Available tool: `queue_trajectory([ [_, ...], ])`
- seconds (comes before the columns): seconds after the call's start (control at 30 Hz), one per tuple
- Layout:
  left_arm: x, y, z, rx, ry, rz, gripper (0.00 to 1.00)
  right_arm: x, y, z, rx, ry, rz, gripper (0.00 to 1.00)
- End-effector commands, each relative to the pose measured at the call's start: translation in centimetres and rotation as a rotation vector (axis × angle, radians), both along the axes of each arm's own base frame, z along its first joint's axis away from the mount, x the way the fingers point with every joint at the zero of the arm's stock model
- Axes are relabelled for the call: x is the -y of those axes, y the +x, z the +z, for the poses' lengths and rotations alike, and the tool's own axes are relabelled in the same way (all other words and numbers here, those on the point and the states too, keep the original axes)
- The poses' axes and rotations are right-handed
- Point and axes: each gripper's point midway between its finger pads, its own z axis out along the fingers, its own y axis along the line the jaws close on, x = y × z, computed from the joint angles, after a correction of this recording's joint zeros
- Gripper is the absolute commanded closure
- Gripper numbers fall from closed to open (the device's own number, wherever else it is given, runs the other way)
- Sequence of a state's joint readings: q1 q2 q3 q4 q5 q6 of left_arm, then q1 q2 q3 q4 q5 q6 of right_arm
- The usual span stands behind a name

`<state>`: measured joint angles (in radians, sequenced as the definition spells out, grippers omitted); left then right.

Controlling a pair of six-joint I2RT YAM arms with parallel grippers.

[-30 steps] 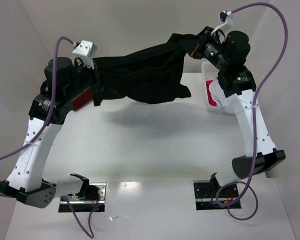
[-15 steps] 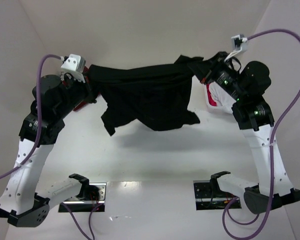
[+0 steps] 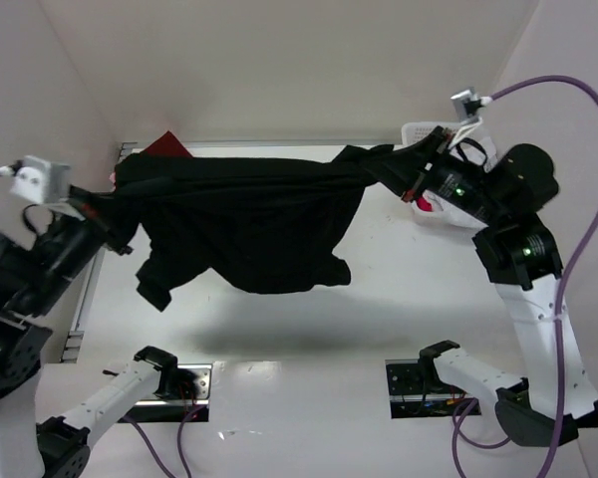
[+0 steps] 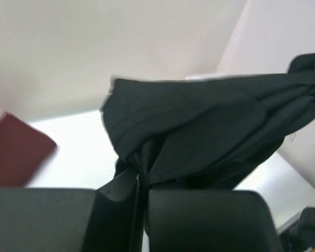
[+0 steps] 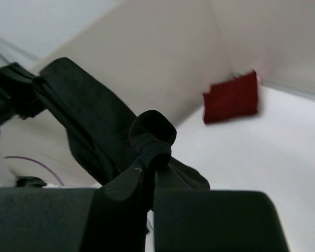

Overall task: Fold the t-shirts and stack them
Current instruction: Move the tshirt to the center of the board

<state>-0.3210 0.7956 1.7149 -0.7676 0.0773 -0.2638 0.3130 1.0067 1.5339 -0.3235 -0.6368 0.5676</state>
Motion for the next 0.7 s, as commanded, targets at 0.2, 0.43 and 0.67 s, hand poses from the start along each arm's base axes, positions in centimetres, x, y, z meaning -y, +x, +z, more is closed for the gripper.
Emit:
queue_trajectory([
  [0.2, 6.6, 20.5, -5.9, -0.218, 0.128, -0.02, 1.0, 1.0, -2.4, -3.5, -0.182, 0.111, -0.028, 1.0],
  [0.43, 18.5, 31.4, -17.0, -0.471, 0.133, -0.431, 0.98, 3.4, 0.7, -19.6, -0.599, 0.031, -0.303, 0.87],
  [0.67, 17.0, 35.6, -18.2, -0.539, 0.117, -0.316, 0.0, 5.5, 7.5, -16.7, -0.488, -0.128, -0.496, 0.0],
])
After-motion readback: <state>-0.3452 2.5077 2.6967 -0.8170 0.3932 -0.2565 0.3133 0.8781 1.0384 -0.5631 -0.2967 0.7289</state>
